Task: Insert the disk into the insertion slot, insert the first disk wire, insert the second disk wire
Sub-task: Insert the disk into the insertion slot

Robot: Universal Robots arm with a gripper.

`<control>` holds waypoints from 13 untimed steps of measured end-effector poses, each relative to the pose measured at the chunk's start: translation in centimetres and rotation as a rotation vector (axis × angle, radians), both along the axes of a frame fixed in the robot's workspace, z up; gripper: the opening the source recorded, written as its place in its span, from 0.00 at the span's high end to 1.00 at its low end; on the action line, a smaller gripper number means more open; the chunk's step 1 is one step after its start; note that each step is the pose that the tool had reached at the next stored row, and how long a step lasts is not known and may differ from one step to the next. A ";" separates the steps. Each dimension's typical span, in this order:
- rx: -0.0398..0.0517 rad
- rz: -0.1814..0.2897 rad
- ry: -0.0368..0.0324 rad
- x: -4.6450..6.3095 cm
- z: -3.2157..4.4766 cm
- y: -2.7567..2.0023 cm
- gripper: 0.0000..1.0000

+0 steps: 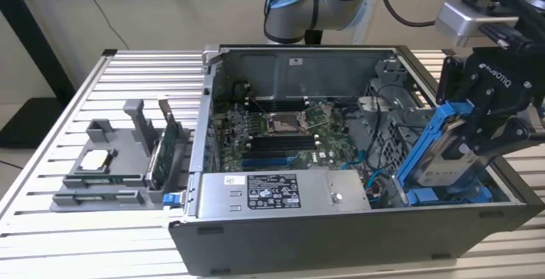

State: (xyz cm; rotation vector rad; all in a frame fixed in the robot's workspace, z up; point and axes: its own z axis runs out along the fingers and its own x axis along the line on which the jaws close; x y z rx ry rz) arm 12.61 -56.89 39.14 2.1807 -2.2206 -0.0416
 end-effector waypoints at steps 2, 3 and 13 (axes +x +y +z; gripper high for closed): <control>0.0000 0.000 -0.0001 0.0 -0.08 0.00 0.67; 0.0000 0.000 0.0000 0.0 -0.16 0.00 0.67; 0.0008 0.000 -0.0001 0.0 -0.49 0.00 0.60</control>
